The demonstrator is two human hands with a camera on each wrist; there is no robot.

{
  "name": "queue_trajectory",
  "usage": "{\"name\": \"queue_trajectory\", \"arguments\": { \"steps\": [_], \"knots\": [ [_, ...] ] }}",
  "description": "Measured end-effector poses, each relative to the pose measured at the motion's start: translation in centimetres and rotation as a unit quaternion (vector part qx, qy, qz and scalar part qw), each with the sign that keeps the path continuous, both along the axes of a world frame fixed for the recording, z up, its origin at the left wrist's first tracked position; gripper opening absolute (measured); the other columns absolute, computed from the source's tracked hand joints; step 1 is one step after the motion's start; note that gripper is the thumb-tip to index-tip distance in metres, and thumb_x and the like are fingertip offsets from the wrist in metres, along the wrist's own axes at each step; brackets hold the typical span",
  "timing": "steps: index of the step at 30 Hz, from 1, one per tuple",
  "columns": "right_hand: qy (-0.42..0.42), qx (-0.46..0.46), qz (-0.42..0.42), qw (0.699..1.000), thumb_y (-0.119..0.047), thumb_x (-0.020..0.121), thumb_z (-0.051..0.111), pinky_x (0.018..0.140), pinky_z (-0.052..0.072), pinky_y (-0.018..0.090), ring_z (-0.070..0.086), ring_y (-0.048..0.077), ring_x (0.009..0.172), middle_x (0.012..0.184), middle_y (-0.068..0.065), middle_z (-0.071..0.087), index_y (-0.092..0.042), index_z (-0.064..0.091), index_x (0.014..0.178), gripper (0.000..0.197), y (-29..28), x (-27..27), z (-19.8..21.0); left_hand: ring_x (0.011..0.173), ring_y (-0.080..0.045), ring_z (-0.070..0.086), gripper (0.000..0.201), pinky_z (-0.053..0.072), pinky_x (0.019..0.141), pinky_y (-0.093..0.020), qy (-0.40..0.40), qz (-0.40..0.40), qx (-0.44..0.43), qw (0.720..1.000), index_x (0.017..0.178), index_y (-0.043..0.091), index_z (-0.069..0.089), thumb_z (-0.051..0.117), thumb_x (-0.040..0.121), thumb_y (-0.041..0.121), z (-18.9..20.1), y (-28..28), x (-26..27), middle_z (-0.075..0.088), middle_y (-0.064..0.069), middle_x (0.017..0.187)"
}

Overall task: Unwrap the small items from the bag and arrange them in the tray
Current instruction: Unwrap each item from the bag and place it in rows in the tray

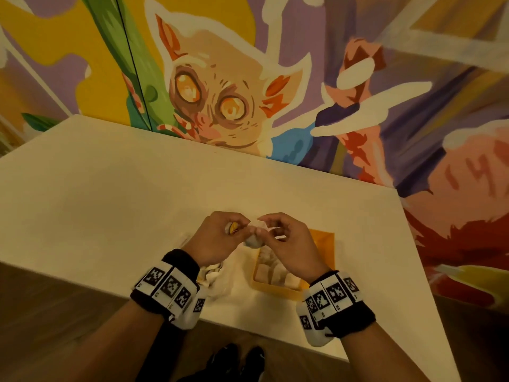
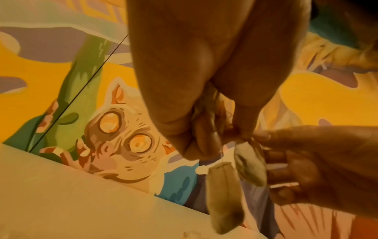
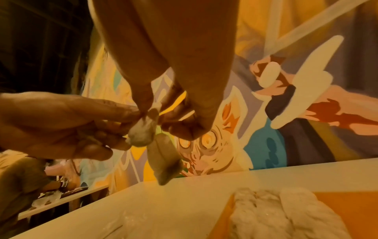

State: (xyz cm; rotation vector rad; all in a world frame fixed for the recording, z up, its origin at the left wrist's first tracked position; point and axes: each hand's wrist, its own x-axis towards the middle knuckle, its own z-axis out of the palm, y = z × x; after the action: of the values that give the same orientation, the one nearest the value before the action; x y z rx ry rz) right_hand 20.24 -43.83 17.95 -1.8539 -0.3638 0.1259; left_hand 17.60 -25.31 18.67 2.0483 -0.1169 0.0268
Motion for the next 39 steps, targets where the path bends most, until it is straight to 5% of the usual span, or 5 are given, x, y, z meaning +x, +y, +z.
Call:
{"name": "queue_trajectory", "arguments": {
  "steps": [4,12,23,26,39],
  "knots": [
    [0.015,-0.012,-0.013,1.000,-0.016,0.085,0.073,0.066,0.047,0.017,0.058,0.001,0.065,0.069,-0.011,0.063,-0.017,0.069,0.089,0.005,-1.7,0.4,-1.2,0.076,-0.005,0.062,0.012,0.046,0.073,-0.019,-0.010,-0.009,-0.030,0.999,0.082,0.017,0.074,0.067,0.090,0.020,0.2,-1.6,0.6,0.071,0.006,0.079],
    [0.029,-0.128,-0.126,0.983,-0.019,0.089,0.069,0.065,0.055,0.034,0.067,0.017,0.067,0.073,-0.004,0.067,-0.026,0.064,0.081,0.011,-7.9,4.5,-2.6,0.071,-0.002,0.060,0.018,0.039,0.064,-0.010,-0.007,-0.010,0.020,1.000,0.088,0.030,0.069,0.055,0.098,0.024,0.0,-2.4,1.4,0.066,0.010,0.073],
    [0.125,-0.454,-0.162,0.867,-0.011,0.089,0.058,0.084,0.047,0.029,0.061,0.028,0.107,0.103,0.009,0.064,-0.008,0.065,0.096,0.011,-8.8,9.2,-6.3,0.049,0.003,0.051,0.018,0.037,0.050,-0.014,0.046,-0.008,0.006,0.999,0.093,0.025,0.070,0.053,0.099,0.020,-0.5,-3.0,0.4,0.063,0.002,0.068],
    [0.142,-0.465,-0.181,0.855,-0.015,0.096,0.051,0.100,0.042,0.029,0.053,0.026,0.120,0.130,0.012,0.055,-0.006,0.054,0.126,0.031,-8.1,9.7,-7.1,0.052,0.002,0.052,0.019,0.037,0.052,-0.011,0.053,-0.008,0.019,0.998,0.092,0.028,0.069,0.053,0.098,0.021,-0.7,-2.7,0.3,0.065,0.002,0.069],
    [0.255,-0.360,-0.255,0.860,-0.023,0.089,0.066,0.079,0.052,0.034,0.060,0.034,0.110,0.124,0.021,0.057,0.003,0.055,0.115,0.038,-6.7,10.6,-8.0,0.064,-0.003,0.061,0.020,0.041,0.051,-0.014,0.088,-0.001,0.013,0.996,0.091,0.032,0.069,0.053,0.098,0.023,-0.8,-1.8,0.8,0.066,0.003,0.070]
  ]
}}
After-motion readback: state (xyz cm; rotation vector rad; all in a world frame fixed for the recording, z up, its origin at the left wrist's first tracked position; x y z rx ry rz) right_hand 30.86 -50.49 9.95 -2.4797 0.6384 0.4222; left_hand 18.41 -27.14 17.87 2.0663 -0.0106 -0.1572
